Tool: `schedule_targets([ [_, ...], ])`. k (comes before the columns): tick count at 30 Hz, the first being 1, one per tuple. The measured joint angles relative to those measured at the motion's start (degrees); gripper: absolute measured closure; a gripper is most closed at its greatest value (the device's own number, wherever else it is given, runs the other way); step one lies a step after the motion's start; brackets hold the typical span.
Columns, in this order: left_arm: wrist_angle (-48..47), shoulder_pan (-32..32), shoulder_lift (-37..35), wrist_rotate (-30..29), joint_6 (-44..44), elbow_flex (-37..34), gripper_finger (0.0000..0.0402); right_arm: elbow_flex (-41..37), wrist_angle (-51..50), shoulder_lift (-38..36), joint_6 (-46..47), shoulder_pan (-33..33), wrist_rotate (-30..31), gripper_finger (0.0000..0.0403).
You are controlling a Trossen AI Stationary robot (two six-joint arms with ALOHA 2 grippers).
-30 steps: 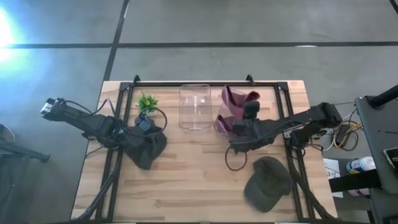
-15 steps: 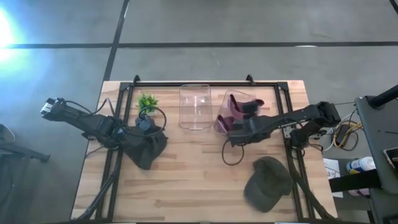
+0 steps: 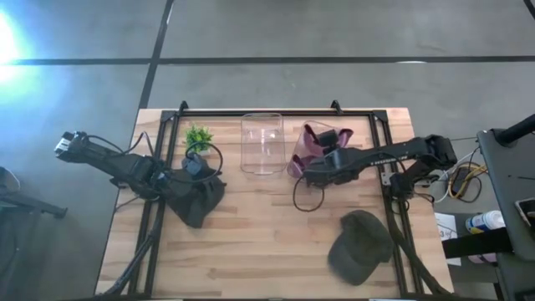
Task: Pick & Place hat
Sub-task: Put the red cap into the right transparent bin
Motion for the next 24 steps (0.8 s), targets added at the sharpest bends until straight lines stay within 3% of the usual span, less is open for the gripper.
schedule_targets([
  [7, 0.0, 0.0, 0.0, -0.3, -0.6, 0.0, 0.019, -2.7, 6.8, 0.0, -8.9, 0.0, -5.0, 0.039],
  [15, 0.0, 0.0, 0.0, -0.3, -0.9, 0.0, 0.019, -7.3, 9.0, 0.0, -11.4, 0.2, -4.3, 0.039],
  [20, 0.0, 0.0, 0.0, -0.3, -0.9, 0.0, 0.019, -6.2, 10.8, 0.0, -11.8, 1.9, -4.1, 0.039],
  [24, 0.0, 0.0, 0.0, -0.4, -0.9, 0.0, 0.019, -4.5, 14.0, 0.0, -14.9, 3.0, -0.1, 0.039],
])
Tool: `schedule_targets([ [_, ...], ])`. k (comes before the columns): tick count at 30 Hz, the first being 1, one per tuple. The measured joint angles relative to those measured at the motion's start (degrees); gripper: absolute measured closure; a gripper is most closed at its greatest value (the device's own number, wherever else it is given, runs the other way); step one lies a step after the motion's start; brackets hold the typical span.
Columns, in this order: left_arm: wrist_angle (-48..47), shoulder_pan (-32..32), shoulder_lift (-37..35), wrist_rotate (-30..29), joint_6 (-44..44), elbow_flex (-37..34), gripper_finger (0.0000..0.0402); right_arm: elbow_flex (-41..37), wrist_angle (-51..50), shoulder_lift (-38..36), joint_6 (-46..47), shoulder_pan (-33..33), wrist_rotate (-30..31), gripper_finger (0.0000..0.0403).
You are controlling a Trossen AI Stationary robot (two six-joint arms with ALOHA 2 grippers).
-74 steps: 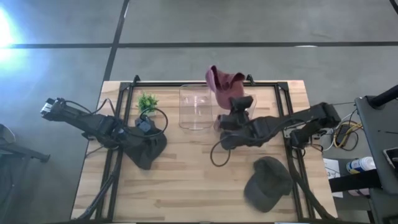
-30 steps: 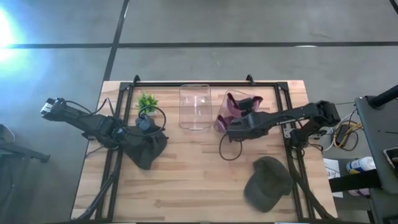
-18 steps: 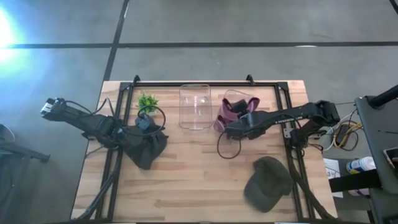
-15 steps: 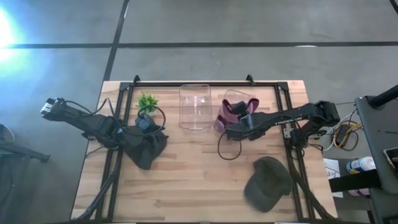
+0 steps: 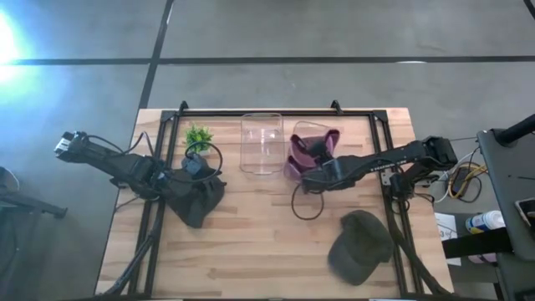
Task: Pick & Place hat
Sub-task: Put the red cap into the right transparent bin
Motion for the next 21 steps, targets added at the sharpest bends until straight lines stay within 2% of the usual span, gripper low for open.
schedule_targets([
  [2, 0.0, 0.0, 0.0, 0.0, 0.0, 0.0, 0.019, 0.5, 1.7, 0.0, -2.0, 0.0, -0.9, 0.039],
  [6, 0.0, 0.0, 0.0, 0.0, 0.0, 0.0, 0.019, 0.5, 3.0, 0.4, -4.2, 0.0, -7.5, 0.039],
  [12, 0.0, 0.0, 0.0, 0.0, -0.9, 0.0, 0.019, 0.4, 3.0, 0.9, -4.2, 0.2, -7.4, 0.0387],
  [21, 0.0, 0.0, 0.0, -0.3, -1.0, 0.0, 0.019, 3.7, 2.8, 0.6, -3.0, 0.3, -7.4, 0.031],
])
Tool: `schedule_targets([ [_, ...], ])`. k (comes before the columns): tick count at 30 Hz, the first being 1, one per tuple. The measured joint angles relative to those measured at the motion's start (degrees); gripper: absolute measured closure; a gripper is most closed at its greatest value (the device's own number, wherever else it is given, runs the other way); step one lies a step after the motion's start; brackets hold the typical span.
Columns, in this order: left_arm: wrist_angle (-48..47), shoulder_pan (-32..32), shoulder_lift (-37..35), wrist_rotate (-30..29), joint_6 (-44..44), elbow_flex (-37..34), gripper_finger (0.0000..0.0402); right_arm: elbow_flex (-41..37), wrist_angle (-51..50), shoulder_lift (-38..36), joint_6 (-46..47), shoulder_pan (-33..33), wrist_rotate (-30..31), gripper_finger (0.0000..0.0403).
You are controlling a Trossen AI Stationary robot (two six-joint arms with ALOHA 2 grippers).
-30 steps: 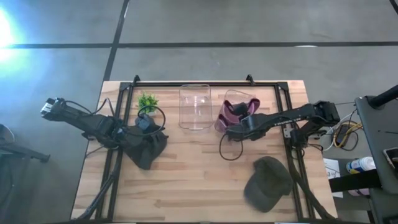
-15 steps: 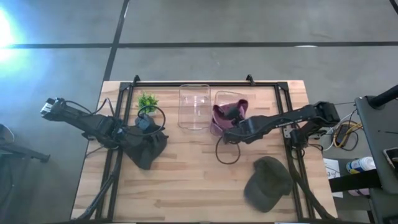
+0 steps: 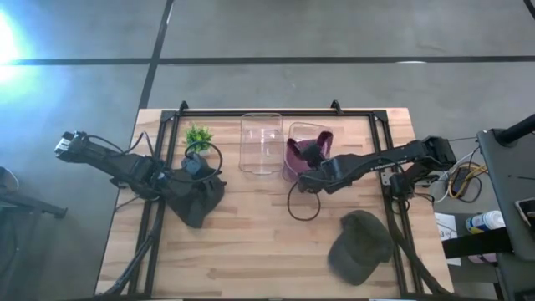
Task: Pick & Place hat
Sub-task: Put the red cap into the right transparent bin, then put the left black cap into the left transparent bin
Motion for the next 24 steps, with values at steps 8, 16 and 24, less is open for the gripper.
schedule_targets([
  [8, 0.0, 0.0, 0.0, 0.0, -0.4, 0.0, 0.019, 3.6, -4.3, 0.0, 2.6, 0.6, 0.0, 0.0258],
  [16, 0.0, 0.0, 0.0, 0.0, -0.7, 0.0, 0.019, 4.8, -14.2, 0.0, 12.6, 5.2, -0.2, 0.0248],
  [24, 1.6, 0.0, 0.0, 0.1, -0.8, 0.0, 0.019, 4.9, -15.8, 0.0, 19.7, 13.5, -0.5, 0.0247],
])
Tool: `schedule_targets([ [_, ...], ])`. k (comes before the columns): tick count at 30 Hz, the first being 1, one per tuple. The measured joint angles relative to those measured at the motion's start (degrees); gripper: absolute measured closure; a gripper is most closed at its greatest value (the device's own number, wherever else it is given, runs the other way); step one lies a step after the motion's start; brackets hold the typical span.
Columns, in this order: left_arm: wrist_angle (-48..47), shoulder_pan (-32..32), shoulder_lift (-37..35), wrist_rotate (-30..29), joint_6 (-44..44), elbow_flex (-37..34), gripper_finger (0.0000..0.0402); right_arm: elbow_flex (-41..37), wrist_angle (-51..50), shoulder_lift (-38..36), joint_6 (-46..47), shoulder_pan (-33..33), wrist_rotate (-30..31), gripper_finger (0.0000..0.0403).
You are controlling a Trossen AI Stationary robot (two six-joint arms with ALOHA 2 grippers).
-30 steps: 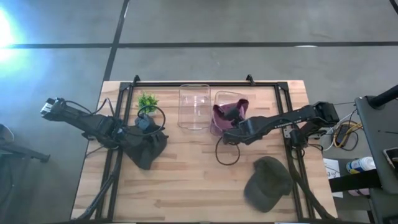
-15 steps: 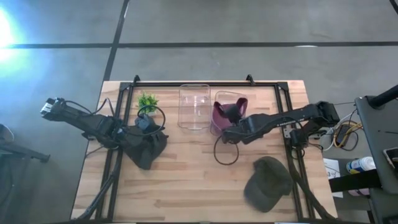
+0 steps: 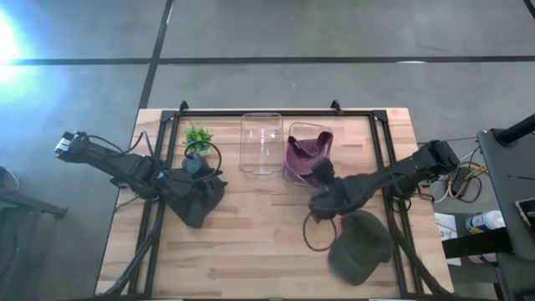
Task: Pick & Place hat
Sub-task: Put the left black cap into the left transparent bin
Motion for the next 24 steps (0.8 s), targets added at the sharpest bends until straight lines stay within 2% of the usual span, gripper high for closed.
schedule_targets([
  [5, 0.9, 0.0, 0.0, 0.8, -0.6, 0.0, 0.019, 0.0, 0.0, 0.0, 5.1, 3.4, 0.4, 0.0246],
  [10, 0.8, -0.1, 0.0, 3.5, -4.1, 0.0, 0.019, 0.0, 0.2, 0.0, 15.1, 7.5, -0.1, 0.0248],
  [12, 0.8, -0.3, 0.0, 4.9, -4.6, -0.1, 0.019, 0.3, 0.3, 0.6, 22.1, 8.4, -4.4, 0.0247],
  [15, 0.9, -0.9, 0.0, 5.3, -4.7, -0.5, 0.019, 1.0, 0.9, 1.9, 38.2, 8.6, -14.4, 0.0246],
  [19, 1.5, -1.0, 0.0, 5.3, -5.4, -1.9, 0.019, 1.2, 4.2, 3.9, 58.5, 8.7, -21.3, 0.0245],
  [21, 1.9, -1.0, 0.0, 5.3, -5.8, -2.9, 0.019, 1.2, 7.7, 4.5, 64.4, 9.2, -25.3, 0.0245],
  [24, 2.9, -1.0, 0.0, 6.3, -6.4, -4.0, 0.019, 1.2, 13.5, 5.7, 70.0, 10.3, -34.5, 0.0246],
])
